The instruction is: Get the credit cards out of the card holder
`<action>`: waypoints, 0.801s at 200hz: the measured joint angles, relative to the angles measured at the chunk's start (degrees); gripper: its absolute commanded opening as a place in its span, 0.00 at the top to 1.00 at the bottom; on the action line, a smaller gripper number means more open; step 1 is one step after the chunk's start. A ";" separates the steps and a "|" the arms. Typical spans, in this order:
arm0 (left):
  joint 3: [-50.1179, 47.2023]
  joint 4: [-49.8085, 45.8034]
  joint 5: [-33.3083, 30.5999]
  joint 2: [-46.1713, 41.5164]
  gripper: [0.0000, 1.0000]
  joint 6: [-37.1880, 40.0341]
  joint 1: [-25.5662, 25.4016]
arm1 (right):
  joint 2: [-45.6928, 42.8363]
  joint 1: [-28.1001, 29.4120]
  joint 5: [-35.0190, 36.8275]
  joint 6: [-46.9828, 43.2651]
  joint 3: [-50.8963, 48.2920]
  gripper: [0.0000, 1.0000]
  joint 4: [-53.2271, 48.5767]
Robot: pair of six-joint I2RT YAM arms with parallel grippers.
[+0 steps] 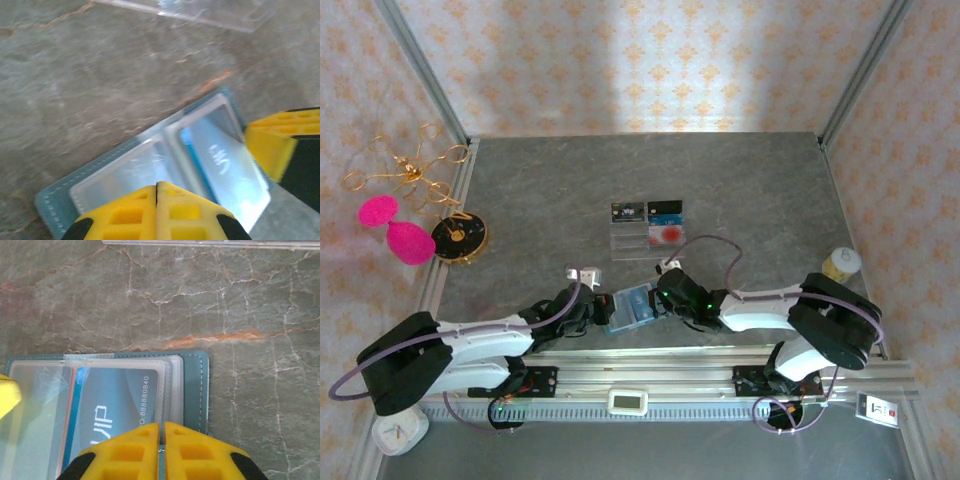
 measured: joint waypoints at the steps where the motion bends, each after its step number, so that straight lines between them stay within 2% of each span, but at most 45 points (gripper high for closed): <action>1: 0.07 0.00 0.02 0.33 1.00 0.11 0.00 | 0.00 0.00 0.00 0.00 0.00 0.92 0.02; 39: 5.18 4.15 0.44 10.43 1.00 3.17 1.49 | -1.31 2.01 1.09 2.60 -2.75 0.93 2.19; 69: 8.70 4.70 1.53 14.25 1.00 5.62 3.65 | -2.43 4.92 3.96 5.62 -4.07 0.90 2.40; 88: 8.85 3.21 2.23 12.79 1.00 6.29 4.42 | -4.20 5.84 4.20 6.45 -4.92 0.85 1.92; 114: 7.67 0.76 3.34 4.72 1.00 6.45 4.44 | -8.96 6.01 4.59 6.23 -5.20 0.85 -0.81; 137: 7.04 0.74 4.98 -0.96 0.99 6.45 4.44 | -11.02 5.46 3.15 5.81 -4.72 0.87 -0.90; 160: 7.04 0.92 7.32 -0.28 1.00 6.67 4.44 | -7.91 4.33 1.95 5.60 -3.63 0.92 -0.90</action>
